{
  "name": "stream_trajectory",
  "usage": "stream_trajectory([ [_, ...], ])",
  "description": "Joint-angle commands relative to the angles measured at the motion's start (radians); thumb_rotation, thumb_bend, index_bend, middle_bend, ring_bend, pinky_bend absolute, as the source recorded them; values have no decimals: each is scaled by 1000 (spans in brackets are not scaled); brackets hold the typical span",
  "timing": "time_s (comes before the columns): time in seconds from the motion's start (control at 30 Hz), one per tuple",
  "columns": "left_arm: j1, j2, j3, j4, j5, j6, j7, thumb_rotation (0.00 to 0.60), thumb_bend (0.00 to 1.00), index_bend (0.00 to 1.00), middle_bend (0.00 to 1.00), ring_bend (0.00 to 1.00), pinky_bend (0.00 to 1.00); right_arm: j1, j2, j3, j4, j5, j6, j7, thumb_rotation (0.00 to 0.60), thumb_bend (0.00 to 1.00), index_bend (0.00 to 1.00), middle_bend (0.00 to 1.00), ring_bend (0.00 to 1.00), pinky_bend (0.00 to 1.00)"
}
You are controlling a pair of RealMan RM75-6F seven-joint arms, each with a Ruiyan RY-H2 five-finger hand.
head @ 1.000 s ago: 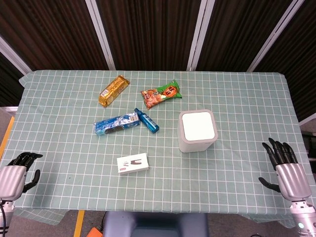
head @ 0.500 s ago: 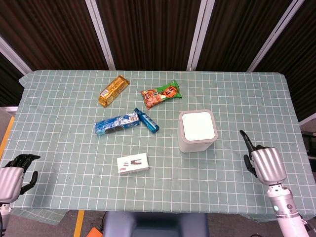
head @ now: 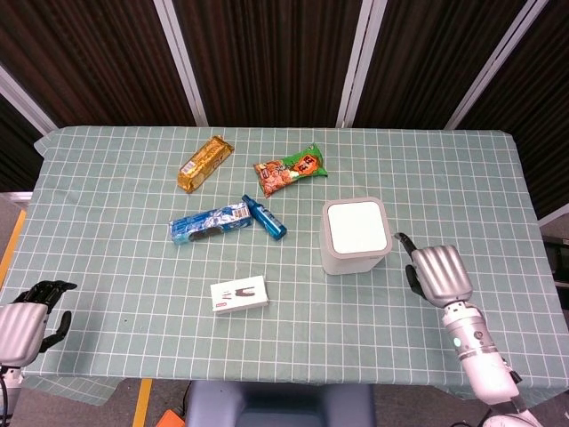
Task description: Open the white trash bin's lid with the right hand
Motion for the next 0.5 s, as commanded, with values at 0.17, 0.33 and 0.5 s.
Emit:
stream_trajectory([
  [0.17,0,4,2,-6,1,-1,4,600,514,276,293,243,417,150,38,37,-57,256,-146,18,600,681,293,781,775,908],
  [0.33,2,6,3,-7,4,3,0,600,513,276,294,242,417,209,61,19,-46,334,-197,44,600,681,292,781,775,908],
  [0.5,3,6,4,-6,7,6,-2,600,513,276,293,242,417,257,62,-12,-32,381,-211,58,600,681,292,781,775,907],
])
